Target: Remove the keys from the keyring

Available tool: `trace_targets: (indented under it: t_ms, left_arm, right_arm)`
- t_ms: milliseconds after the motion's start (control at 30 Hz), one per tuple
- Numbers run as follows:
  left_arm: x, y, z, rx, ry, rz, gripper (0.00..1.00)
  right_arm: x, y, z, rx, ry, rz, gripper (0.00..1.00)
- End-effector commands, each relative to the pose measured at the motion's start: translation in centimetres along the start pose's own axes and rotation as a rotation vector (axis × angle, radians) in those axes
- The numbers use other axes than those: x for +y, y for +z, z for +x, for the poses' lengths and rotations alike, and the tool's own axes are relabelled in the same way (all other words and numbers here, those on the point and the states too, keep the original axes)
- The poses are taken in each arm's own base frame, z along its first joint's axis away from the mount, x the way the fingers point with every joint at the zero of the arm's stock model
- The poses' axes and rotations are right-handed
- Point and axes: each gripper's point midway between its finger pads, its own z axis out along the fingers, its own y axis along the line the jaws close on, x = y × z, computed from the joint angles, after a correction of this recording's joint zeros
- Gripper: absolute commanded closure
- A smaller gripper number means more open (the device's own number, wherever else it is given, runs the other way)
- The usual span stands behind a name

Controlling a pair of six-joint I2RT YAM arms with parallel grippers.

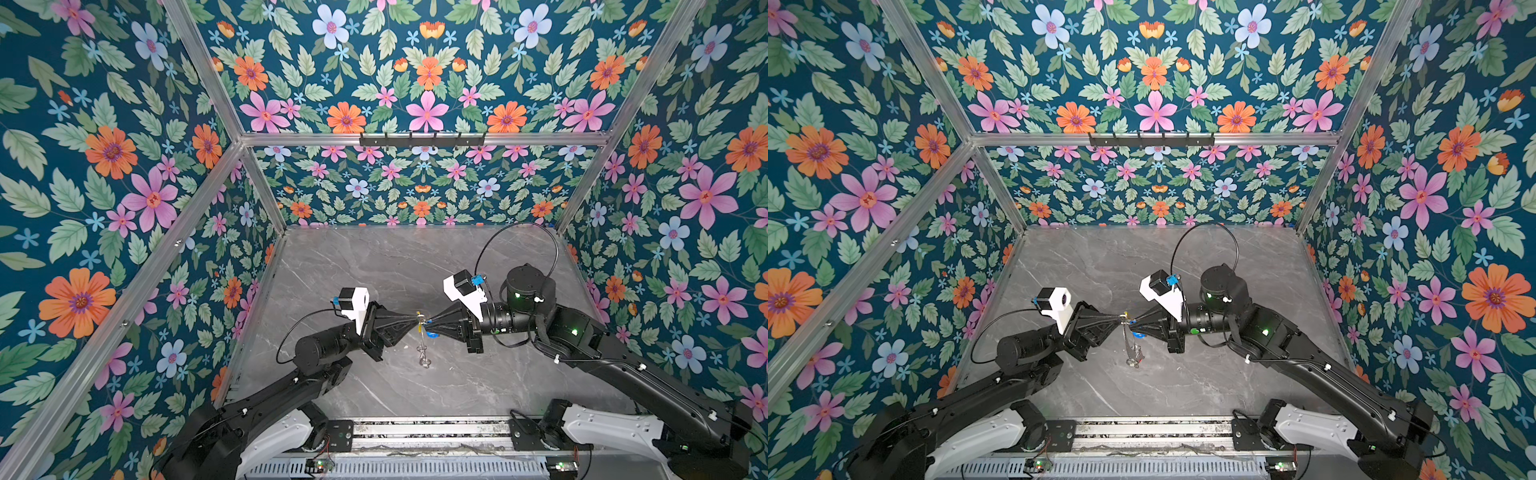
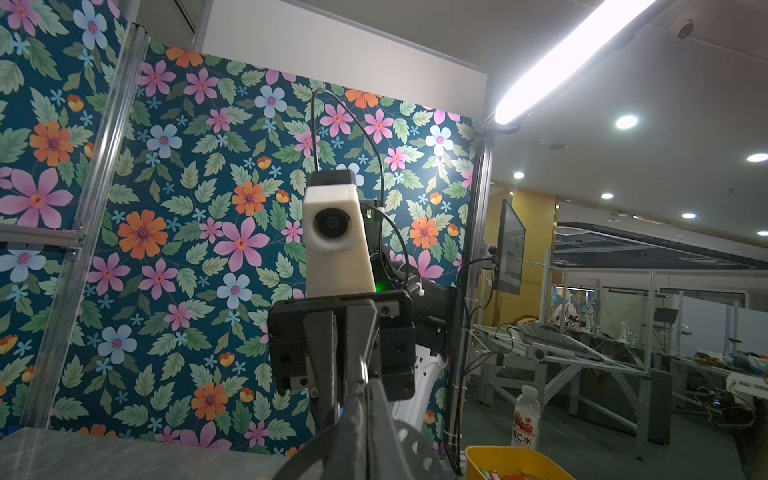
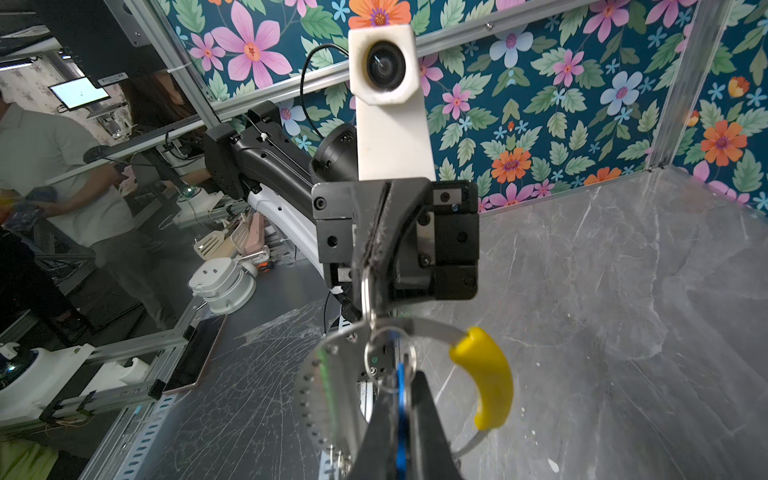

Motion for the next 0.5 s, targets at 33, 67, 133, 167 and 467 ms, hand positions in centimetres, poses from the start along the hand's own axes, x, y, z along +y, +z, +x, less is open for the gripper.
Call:
trace_targets:
  t_ms: [33,67,133,167,467]
  left_arm:
    - [-1.4,-0.2,-2.6,-0.115,0.078,0.033,1.00]
    - [-1.3,-0.2,-2.6,-0.120,0.078,0.030,1.00]
    - [-1.1,-0.2,-2.8,-0.132,0.080,0.018,1.00]
    - [-1.0,-0.2,-2.8,-0.133,0.080,0.018,1.00]
    - [-1.7,0.0,-2.3,-0.100,0.055,0.059,1.00]
  right_arm:
    - [-0.6,0.6,0.3,-0.009,0.037,0.007,1.00]
    - [-0.7,0.7,0.4,-0.010,0.041,0.007,1.00]
    - [-0.9,1.0,0.5,-0.012,0.047,0.005,1.00]
    - [-0.9,1.1,0.5,-0.015,0.047,0.000,1.00]
    - [-0.2,0.2,0.4,0.020,0.003,0.022,1.00]
